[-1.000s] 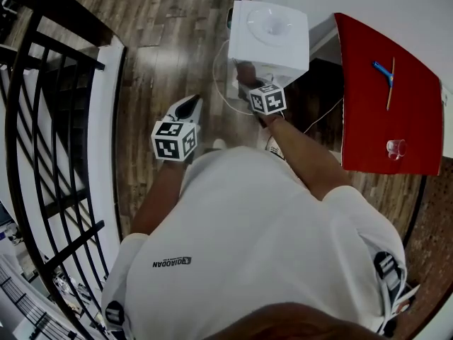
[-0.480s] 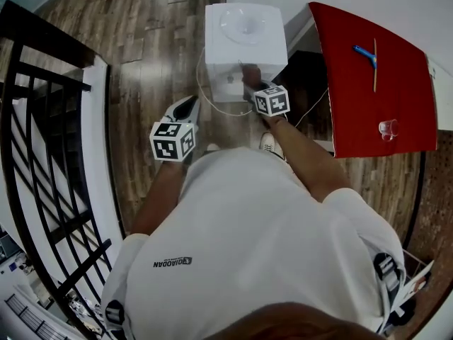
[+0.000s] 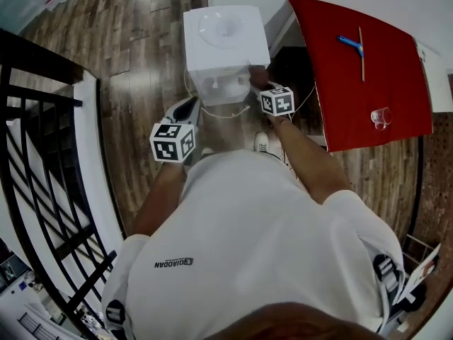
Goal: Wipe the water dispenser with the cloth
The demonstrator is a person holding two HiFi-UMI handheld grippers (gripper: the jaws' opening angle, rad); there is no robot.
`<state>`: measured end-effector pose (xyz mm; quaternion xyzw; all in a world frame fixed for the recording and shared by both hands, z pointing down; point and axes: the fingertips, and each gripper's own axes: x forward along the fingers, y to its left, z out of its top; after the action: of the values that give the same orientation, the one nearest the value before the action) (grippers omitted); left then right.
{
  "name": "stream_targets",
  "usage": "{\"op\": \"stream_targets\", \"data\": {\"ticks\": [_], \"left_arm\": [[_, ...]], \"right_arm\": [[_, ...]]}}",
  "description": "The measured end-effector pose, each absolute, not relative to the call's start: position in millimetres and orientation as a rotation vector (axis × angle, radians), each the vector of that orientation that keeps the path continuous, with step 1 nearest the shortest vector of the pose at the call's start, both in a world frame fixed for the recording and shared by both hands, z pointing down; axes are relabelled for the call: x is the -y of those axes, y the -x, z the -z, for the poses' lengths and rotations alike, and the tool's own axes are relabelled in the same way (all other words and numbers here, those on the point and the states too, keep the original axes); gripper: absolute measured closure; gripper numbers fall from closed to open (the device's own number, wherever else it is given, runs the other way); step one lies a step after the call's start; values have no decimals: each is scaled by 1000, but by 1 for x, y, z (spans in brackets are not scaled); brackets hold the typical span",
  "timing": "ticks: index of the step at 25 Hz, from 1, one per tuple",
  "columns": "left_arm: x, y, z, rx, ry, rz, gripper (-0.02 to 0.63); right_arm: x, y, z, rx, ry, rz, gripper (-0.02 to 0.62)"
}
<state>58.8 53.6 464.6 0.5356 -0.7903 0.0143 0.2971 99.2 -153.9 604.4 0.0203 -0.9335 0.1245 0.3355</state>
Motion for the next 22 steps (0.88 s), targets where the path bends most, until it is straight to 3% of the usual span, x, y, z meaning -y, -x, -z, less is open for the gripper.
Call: {"op": "stream_targets", "data": {"ticks": [13,22], "left_arm": [[-60,-56,-469,2097,-1411,-39,606],[-104,-34,-468,2118,-1395,-29,606]], "right_arm": [[208,-149,-602,2416,-262,-444,522],[155,-149,-564,2493,-279,-672,522]]}}
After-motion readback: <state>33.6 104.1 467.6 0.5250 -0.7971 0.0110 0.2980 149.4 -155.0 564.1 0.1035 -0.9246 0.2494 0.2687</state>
